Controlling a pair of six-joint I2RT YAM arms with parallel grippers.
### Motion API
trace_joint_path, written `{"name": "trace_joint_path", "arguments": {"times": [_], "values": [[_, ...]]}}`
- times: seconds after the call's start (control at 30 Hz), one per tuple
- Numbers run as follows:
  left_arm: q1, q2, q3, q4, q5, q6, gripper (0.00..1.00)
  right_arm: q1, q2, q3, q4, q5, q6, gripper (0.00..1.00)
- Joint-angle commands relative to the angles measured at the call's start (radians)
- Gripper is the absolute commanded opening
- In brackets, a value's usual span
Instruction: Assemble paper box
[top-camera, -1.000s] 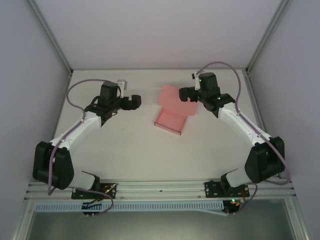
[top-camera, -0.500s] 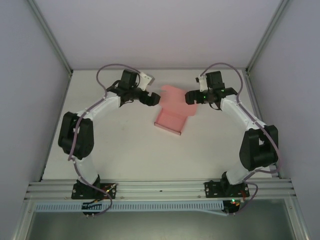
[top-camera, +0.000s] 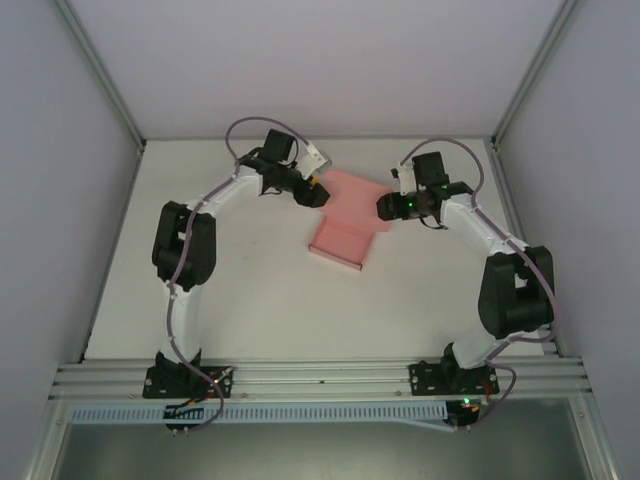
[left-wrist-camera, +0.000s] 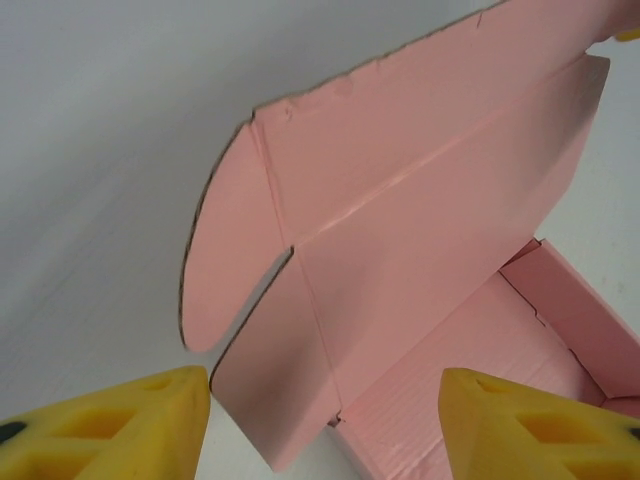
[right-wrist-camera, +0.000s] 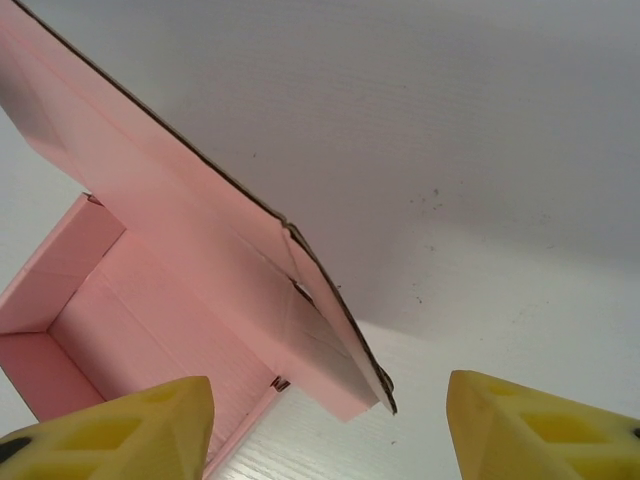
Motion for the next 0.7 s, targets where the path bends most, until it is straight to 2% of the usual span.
{"name": "trace_joint_path", "arguments": {"times": [0.0, 0.03, 0.13, 0.2, 0.33, 0.4, 0.47, 0.53, 0.6, 0.67], "values": [[-0.008, 0.049, 0.068, -0.072, 0.044, 0.074, 0.56, -0.004, 0.027, 0.011, -0.011, -0.028, -0.019, 0.63], [-0.008, 0.054, 0.072, -0.070, 0.044, 0.076, 0.55, -0.006, 0.033, 0.012, -0.007, -0.031, -0.023, 0.62], [-0.009, 0.061, 0.084, -0.067, 0.048, 0.083, 0.39, -0.006, 0.051, 0.017, -0.002, -0.038, -0.028, 0.54], [-0.010, 0.057, 0.082, -0.066, 0.051, 0.087, 0.30, -0.006, 0.056, 0.016, 0.005, -0.053, -0.033, 0.45], [-0.015, 0.039, 0.066, -0.055, 0.050, 0.088, 0.06, -0.007, 0.056, 0.023, 0.005, -0.092, -0.038, 0.16], [-0.020, 0.017, 0.045, -0.039, 0.046, 0.071, 0.01, -0.006, 0.053, 0.033, -0.017, -0.102, -0.043, 0.09], [-0.029, -0.026, -0.005, 0.029, -0.022, 0.004, 0.00, -0.003, 0.047, 0.042, -0.034, -0.089, -0.037, 0.01], [-0.047, -0.088, -0.082, 0.127, -0.135, -0.059, 0.00, 0.007, 0.032, 0.041, -0.022, -0.049, -0.010, 0.00], [-0.072, -0.144, -0.150, 0.217, -0.276, -0.131, 0.00, 0.030, 0.008, 0.035, 0.009, 0.026, 0.014, 0.00], [-0.107, -0.185, -0.189, 0.277, -0.463, -0.216, 0.00, 0.061, -0.011, 0.035, 0.050, 0.118, 0.050, 0.00]]}}
